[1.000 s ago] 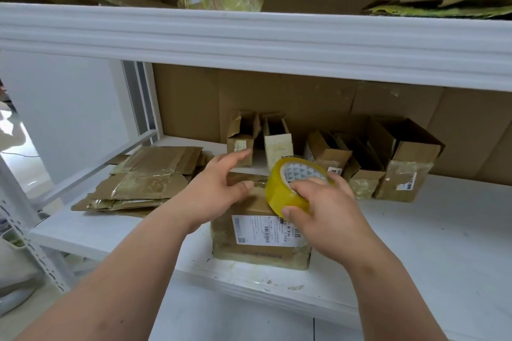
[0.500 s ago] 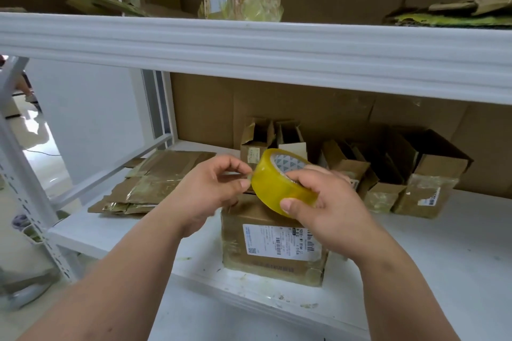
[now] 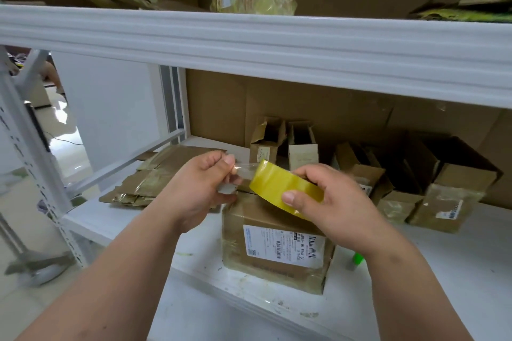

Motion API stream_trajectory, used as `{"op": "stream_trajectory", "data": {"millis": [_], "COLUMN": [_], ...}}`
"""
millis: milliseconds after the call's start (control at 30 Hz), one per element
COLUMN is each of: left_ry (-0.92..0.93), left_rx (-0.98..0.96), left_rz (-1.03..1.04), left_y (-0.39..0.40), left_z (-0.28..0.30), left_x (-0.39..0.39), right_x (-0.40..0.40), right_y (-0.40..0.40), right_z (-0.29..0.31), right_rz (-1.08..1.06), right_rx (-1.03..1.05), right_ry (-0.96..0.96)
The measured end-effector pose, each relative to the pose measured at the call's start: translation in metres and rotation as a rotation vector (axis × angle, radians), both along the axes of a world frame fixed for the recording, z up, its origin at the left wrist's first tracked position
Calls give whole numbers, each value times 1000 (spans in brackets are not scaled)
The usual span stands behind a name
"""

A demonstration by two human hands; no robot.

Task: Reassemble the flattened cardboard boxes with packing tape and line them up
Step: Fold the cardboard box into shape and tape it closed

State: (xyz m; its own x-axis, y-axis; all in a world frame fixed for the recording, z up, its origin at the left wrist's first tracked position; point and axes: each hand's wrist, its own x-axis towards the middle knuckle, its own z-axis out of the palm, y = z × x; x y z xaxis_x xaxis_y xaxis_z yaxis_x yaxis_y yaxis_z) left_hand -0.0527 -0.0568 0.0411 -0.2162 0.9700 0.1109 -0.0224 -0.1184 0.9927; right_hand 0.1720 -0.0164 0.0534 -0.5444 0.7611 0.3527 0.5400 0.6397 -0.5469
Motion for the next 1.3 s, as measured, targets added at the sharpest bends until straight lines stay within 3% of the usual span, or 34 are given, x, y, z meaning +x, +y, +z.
{"op": "stream_trajectory", "data": {"millis": [300, 500, 667, 933, 1300], "left_ry": [-205, -163, -123, -244, -263], "left_rx": [-27, -64, -62, -111, -201], "left_rz": [-37, -110, -32, 31, 128], "left_y": [3, 10, 17, 16, 22], "left_z": [-3, -1, -9, -14, -12], "left_x": [-9, -23, -30, -31, -25], "right_x": [-11, -1, 0, 7, 32], "right_y": [15, 13, 14, 31, 49], "right_z": [-4, -3, -6, 19, 34], "right_rz": [11, 166, 185, 135, 277], "right_rx": [-111, -349, -266, -133, -289], "right_ry": [59, 84, 141, 199, 84]}}
